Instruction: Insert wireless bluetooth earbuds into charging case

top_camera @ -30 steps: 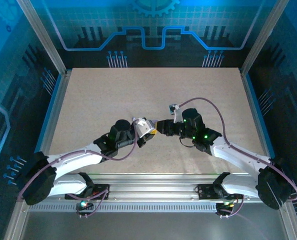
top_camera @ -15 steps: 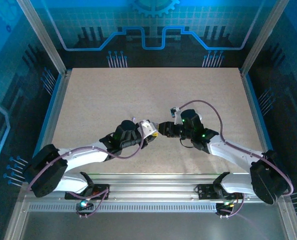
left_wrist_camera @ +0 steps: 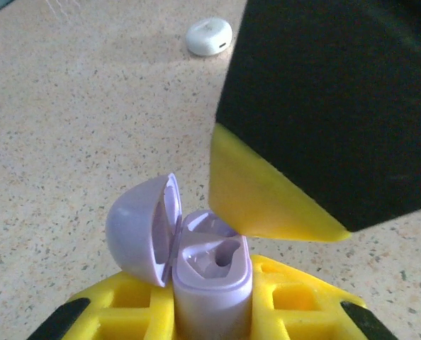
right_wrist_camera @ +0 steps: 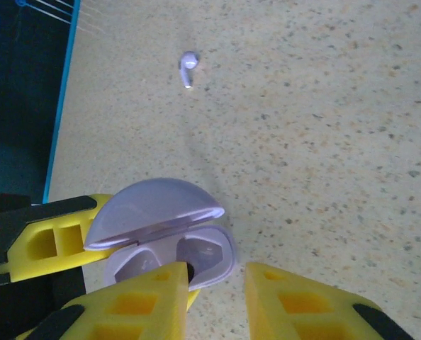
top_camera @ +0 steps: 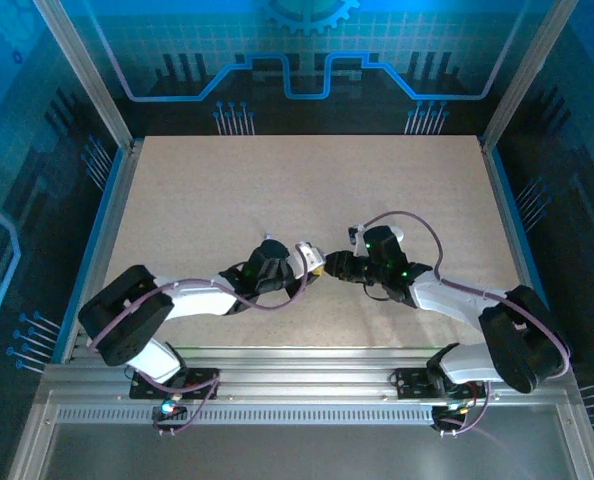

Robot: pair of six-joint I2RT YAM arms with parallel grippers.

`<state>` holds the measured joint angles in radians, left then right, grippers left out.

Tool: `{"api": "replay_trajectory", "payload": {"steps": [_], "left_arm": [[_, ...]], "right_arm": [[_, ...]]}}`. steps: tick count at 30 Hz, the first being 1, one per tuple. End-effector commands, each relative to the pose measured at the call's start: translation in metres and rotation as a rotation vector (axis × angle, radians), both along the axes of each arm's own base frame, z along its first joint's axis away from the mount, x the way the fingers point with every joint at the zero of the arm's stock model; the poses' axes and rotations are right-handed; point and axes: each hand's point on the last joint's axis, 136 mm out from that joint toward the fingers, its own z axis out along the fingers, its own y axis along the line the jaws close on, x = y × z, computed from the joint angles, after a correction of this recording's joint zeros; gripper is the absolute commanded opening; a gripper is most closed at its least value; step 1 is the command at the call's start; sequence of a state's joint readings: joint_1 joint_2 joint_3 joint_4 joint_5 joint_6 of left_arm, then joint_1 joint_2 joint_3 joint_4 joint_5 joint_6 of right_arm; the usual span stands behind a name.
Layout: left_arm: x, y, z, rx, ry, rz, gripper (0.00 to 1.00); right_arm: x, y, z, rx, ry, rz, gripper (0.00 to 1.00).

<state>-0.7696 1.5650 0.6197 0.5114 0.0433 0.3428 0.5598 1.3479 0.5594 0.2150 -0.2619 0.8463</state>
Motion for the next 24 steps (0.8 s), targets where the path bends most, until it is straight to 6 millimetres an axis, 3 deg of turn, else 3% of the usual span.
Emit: {"api": "replay_trajectory", "payload": {"steps": [1,9,16,20,24], "left_arm": [[0.019,-0.012,0.016,-0.037,-0.077,0.030,0.15],[0.032,0.012,0.027,-0.065,-0.026,0.185,0.15],[0.037,0.070,0.054,-0.142,0.077,0.395,0.15],[0.030,0.102,0.061,-0.155,0.121,0.474,0.15],[0.020,0.126,0.070,-0.193,0.153,0.538,0.14]], "right_arm": [[0.001,-0.004,-0.011,-0.002,0.021,-0.001,0.28],[-0.008,-0.012,-0.007,-0.145,0.039,0.087,0.30],[-0.029,-0.024,-0.001,-0.292,0.252,0.005,0.38],[-0.042,-0.009,0.006,-0.347,0.403,-0.051,0.39],[-0.056,0.013,-0.002,-0.410,0.608,-0.109,0.40]]}}
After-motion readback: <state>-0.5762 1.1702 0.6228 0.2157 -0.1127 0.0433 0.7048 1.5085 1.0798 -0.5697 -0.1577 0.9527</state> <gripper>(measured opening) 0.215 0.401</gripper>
